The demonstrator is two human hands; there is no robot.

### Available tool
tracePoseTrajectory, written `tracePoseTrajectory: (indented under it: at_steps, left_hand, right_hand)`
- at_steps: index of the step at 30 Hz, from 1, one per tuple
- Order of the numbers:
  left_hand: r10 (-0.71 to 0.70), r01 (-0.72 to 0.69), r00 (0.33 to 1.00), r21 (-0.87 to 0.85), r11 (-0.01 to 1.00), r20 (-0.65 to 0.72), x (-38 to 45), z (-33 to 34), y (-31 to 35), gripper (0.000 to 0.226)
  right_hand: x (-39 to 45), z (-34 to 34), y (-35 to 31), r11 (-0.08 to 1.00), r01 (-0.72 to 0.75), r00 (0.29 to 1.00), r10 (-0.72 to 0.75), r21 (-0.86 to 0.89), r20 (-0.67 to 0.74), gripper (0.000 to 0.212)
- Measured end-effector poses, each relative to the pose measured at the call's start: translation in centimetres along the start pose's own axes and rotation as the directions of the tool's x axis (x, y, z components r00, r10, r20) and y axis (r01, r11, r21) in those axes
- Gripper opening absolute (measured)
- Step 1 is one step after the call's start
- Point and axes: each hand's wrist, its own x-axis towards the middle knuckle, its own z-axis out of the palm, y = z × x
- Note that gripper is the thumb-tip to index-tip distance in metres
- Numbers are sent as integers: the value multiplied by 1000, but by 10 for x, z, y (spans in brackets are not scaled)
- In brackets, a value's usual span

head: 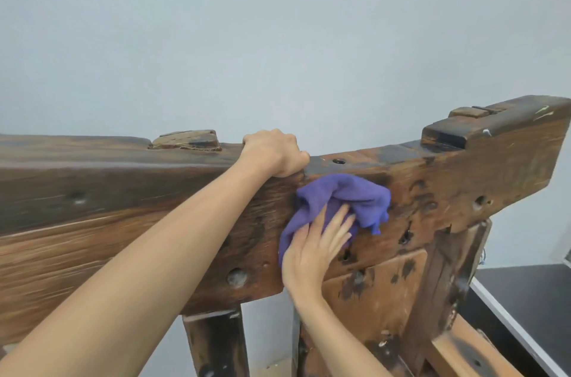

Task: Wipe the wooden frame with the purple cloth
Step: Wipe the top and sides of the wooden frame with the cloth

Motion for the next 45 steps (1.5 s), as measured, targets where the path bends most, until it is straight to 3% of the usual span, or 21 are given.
tracePoseTrajectory:
  at_steps: [2, 5, 8, 10, 13, 17, 21, 24, 27, 29, 32, 35, 38, 41, 43, 45]
  left_hand:
    - [1, -1, 1000, -1, 1000, 13, 0, 0, 1, 48]
    - [22, -22, 999, -3, 1000, 26, -1, -2, -1, 49]
    - [44, -44, 998, -6, 999, 39, -2, -3, -4, 50]
    - [52, -51, 998, -9, 999, 47, -3, -3, -6, 51]
    - [57, -56, 997, -12, 998, 53, -2, -3, -6, 51]
    - [32, -27, 993, -46, 999, 115, 0, -6, -4, 52]
    - [50, -43, 989, -55, 998, 140, -1, -6, -3, 52]
    - [43, -39, 990, -32, 999, 132, 1, -3, -1, 51]
    - [64, -49, 981, -85, 995, 182, 5, -5, -5, 47]
    - [101, -66, 964, -145, 987, 245, 8, -9, -9, 42]
    - [92, -47, 966, -189, 981, 240, 14, -7, -12, 41]
    - [63, -37, 972, -117, 992, 226, 16, -2, -7, 39]
    - [20, -16, 982, -21, 1000, 187, 17, 1, 2, 50]
    - [13, -25, 991, 92, 995, 130, 18, 14, 26, 57]
    - [36, -47, 994, 105, 993, 103, 21, 25, 53, 70]
    - [-7, 6, 987, 3, 1000, 164, 29, 28, 73, 75]
  right_hand:
    - [-31, 11, -4, 973, 223, 972, -217, -64, 86, 61]
    - [-58, 18, 10, 838, 526, 839, -482, -148, 252, 49]
    - [-51, 5, 40, 713, 684, 721, -627, -155, 295, 25]
    - [-36, -13, 62, 664, 727, 680, -664, -172, 311, 24]
    - [-11, -50, 94, 757, 622, 762, -526, -201, 378, 36]
    - [30, -87, 105, 898, 275, 941, -177, -345, 289, 32]
    - [73, -89, 63, 965, 123, 986, -93, -231, 135, 44]
    - [82, -71, 15, 969, 193, 981, -193, -154, 17, 35]
    - [68, -40, -20, 905, 403, 914, -406, -139, 3, 29]
    - [54, -22, -29, 884, 459, 887, -461, -91, -11, 31]
    - [46, -12, -12, 877, 468, 882, -471, -110, -7, 35]
    - [42, -20, 30, 836, 534, 845, -530, -124, 68, 36]
    - [46, -38, 73, 828, 541, 841, -528, -146, 120, 38]
    - [56, -46, 99, 862, 475, 880, -461, -176, 113, 34]
    - [60, -52, 116, 900, 403, 914, -389, -164, 111, 42]
    - [68, -58, 135, 936, 289, 957, -275, -200, 93, 46]
